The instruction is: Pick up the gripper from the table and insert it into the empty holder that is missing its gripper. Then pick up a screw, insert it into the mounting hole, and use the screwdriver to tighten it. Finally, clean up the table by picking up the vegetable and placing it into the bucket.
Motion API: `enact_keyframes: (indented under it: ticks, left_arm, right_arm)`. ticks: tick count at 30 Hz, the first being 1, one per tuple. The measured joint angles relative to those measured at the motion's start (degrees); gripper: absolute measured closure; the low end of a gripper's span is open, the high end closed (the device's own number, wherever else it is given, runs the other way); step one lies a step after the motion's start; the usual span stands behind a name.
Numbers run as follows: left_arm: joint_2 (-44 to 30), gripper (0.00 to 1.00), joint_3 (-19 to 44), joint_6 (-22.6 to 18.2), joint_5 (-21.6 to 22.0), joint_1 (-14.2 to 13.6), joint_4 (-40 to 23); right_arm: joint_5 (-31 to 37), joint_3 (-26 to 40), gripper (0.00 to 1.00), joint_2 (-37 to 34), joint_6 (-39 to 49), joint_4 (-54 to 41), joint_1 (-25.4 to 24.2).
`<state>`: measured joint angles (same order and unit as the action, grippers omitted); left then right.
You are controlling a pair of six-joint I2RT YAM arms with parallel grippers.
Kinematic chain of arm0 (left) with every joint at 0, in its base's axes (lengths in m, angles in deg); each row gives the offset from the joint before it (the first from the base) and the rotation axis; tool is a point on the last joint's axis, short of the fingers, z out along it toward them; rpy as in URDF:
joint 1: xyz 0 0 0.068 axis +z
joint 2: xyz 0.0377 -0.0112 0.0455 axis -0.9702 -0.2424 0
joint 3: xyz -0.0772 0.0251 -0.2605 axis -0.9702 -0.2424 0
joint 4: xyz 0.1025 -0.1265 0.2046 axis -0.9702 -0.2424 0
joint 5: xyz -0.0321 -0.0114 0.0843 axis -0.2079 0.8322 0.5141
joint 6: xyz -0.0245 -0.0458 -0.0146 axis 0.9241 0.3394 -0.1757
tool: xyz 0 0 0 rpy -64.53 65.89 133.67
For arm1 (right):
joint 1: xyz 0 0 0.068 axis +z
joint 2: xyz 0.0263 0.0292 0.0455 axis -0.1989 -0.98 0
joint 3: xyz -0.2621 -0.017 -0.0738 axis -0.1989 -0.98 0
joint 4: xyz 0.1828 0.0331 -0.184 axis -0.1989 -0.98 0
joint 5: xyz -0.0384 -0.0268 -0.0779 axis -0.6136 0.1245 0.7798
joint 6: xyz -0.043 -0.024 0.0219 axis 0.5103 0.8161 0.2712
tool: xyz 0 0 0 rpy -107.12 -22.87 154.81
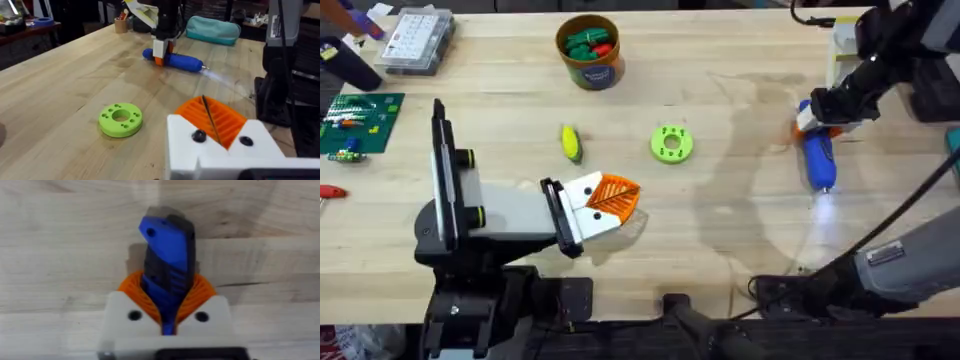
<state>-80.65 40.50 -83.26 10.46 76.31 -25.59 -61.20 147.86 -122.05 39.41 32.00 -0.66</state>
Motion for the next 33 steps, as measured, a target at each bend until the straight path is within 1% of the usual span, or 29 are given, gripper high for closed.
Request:
enact_keyframes:
  ticks: [1,2,15,19,22,26,30,33]
  left_arm:
    - [0.0,0.996,0.0,0.0,0.0,0.0,0.0]
    - [0.0,0.996,0.0,0.0,0.0,0.0,0.0]
    - [0.0,0.996,0.0,0.0,0.0,0.0,0.0]
    - [0.0,0.996,0.0,0.0,0.0,0.0,0.0]
    - [0.0,0.996,0.0,0.0,0.0,0.0,0.0]
    - [0.0,0.996,0.0,0.0,0.0,0.0,0.0]
    - [0.0,0.996,0.0,0.0,0.0,0.0,0.0]
    - [0.0,0.996,0.0,-0.01,0.0,0.0,0.0]
  right_arm:
    - [-0.03,0.06,0.956,-0.24,-0.02,0.15,-0.04]
    - [-0.11,0.12,0.978,-0.35,-0.06,0.14,-0.02]
    - [-0.48,0.22,0.977,-0.28,-0.14,-0.05,-0.07]
    - [-3.63,0.28,0.977,0.41,-0.25,-1.36,0.19]
    - [-5.81,0.88,0.977,2.34,-1.23,-2.55,1.36]
    - [-8.31,5.8,0.977,6.4,-2.45,-2.94,3.44]
    - [-11.69,14.89,0.977,9.6,-3.09,-2.75,5.62]
    - [-15.25,22.21,0.977,10.72,-3.24,-3.14,6.96]
